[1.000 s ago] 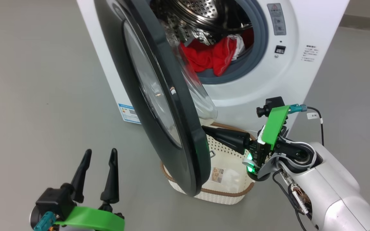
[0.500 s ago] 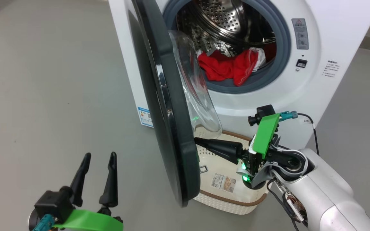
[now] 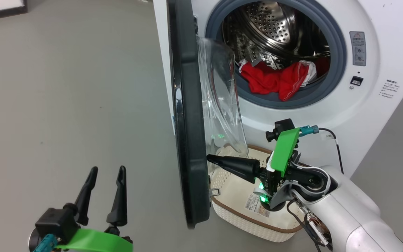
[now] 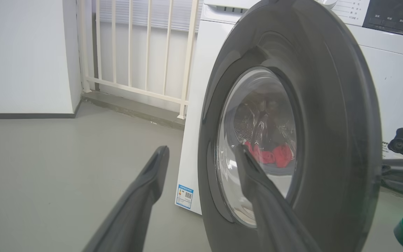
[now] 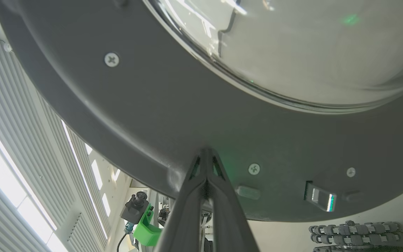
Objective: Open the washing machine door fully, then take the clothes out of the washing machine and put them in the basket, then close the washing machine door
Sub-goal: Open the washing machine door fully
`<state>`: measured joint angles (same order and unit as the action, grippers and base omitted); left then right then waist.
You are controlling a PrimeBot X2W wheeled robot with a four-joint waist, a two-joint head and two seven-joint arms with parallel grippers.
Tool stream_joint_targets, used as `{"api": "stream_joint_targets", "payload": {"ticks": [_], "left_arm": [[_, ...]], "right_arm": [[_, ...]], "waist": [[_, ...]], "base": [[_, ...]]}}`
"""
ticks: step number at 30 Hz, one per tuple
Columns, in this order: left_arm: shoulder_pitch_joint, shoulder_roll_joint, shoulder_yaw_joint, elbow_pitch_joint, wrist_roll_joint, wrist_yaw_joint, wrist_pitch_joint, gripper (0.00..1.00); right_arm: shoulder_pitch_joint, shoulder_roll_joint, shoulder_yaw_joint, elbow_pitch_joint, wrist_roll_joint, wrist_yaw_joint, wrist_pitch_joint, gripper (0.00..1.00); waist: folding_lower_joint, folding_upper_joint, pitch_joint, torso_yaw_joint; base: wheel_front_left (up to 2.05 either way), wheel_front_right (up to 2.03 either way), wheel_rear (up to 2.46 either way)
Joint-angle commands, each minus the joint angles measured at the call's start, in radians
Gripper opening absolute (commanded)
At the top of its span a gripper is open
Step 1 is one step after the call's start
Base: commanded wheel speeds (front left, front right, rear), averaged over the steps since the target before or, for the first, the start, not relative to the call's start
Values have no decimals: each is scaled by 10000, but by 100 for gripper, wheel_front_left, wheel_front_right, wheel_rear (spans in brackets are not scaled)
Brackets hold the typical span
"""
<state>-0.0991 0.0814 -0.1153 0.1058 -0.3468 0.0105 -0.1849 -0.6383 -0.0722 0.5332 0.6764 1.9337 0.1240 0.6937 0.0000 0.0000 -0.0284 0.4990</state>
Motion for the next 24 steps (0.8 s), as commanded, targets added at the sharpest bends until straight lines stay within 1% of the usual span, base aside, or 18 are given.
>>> {"api": "stream_joint_targets", "payload": {"ticks": [1, 14, 22, 24], "left_arm": [[-90, 152, 332, -315, -104, 80, -4, 100], [132, 194, 470, -715, -213, 280, -162, 100], [175, 213, 444, -706, -241, 349, -193, 100], [167, 228, 416, -677, -244, 345, -180, 100]], "right_arm": [[-60, 219, 116, -222, 89, 67, -49, 0], [-509, 220, 572, -2, 274, 67, -17, 0], [-553, 220, 662, 39, 327, 67, 26, 0], [-530, 220, 644, 58, 219, 67, -140, 0]], "waist": [[0, 0, 49, 64], [0, 0, 376, 252], [0, 0, 306, 216], [0, 0, 233, 186]], "base": [[0, 0, 0], [0, 0, 0], [0, 0, 0], [0, 0, 0]]}}
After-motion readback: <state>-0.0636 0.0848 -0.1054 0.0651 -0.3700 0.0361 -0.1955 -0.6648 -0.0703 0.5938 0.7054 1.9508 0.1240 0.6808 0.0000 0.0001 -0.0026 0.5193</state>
